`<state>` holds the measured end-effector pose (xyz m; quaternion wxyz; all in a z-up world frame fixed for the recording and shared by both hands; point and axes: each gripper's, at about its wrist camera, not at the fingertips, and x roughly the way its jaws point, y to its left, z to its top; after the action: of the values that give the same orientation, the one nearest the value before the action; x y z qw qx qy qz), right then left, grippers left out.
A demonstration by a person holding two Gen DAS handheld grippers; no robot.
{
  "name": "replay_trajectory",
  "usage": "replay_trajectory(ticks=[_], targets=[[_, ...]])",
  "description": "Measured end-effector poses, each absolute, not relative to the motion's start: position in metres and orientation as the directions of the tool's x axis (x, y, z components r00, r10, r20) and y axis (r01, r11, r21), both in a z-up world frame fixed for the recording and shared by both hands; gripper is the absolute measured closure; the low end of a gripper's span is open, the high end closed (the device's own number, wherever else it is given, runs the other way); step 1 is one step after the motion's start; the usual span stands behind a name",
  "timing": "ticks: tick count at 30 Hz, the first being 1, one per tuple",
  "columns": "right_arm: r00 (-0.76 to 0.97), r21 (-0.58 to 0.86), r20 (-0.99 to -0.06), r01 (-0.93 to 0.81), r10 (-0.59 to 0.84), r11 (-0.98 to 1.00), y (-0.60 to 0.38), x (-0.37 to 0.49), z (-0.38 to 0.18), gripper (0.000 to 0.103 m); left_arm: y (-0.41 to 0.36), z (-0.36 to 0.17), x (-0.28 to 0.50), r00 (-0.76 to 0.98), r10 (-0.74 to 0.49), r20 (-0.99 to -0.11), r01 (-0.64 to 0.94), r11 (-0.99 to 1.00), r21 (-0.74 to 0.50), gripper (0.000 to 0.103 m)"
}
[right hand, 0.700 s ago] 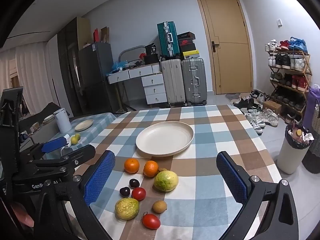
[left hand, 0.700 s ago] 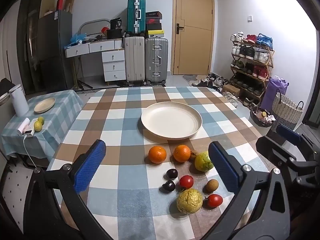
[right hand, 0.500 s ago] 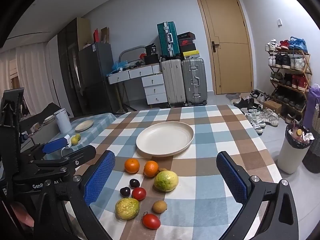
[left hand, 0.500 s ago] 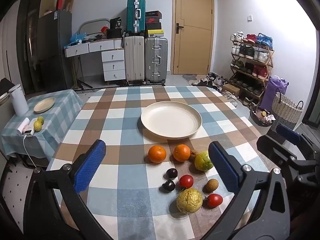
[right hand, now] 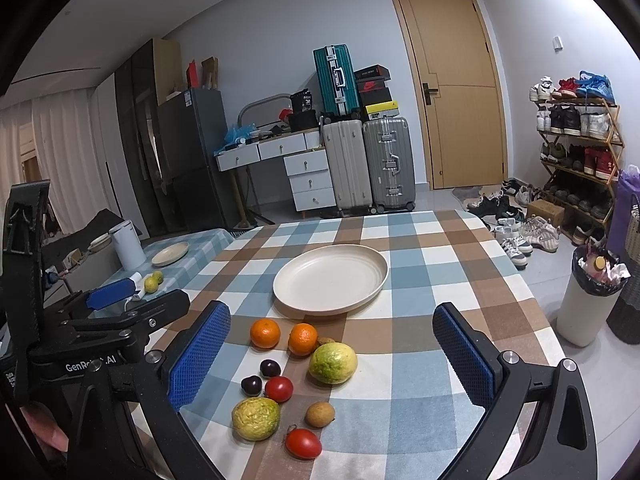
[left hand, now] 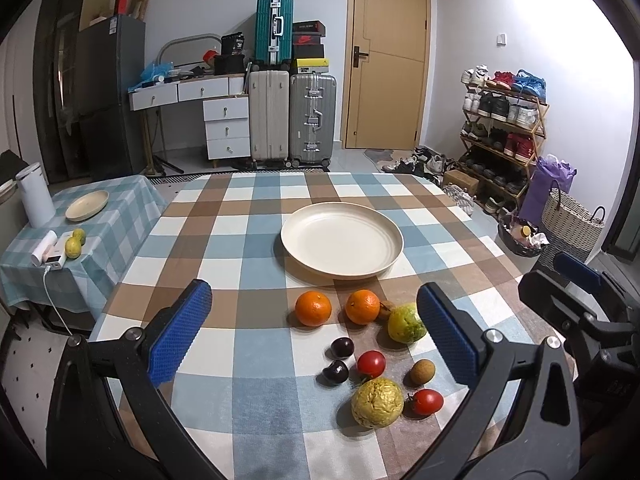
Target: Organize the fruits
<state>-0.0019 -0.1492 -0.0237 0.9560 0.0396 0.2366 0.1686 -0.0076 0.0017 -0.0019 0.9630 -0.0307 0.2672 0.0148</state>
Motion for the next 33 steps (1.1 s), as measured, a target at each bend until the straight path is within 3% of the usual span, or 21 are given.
replay_trajectory(ticks=[20, 25, 33], targets=[[0.815, 0.200, -0.453, -0.303, 0.362, 0.932, -0.151, -0.001, -0.025, 0.000, 0.006, -0.011, 0.000, 0.844, -0.001, -0.536, -0.037, 0.997, -0.061, 0.001], [0.829, 0.137, -0.445, -0.310, 0.338, 0.941, -0.150, -0.001, -0.029, 0.000, 0.004, -0.024, 0.004, 0.825, -0.037, -0.564, -0.010, 0.997, -0.081, 0.001], [0.817, 0.160, -0.479, -0.278, 0.320, 0.947, -0.161, 0.003, -0.037, 0.000, -0.001, -0.054, 0.008, 0.774, -0.114, -0.622, 0.047, 0.991, -0.123, 0.001]])
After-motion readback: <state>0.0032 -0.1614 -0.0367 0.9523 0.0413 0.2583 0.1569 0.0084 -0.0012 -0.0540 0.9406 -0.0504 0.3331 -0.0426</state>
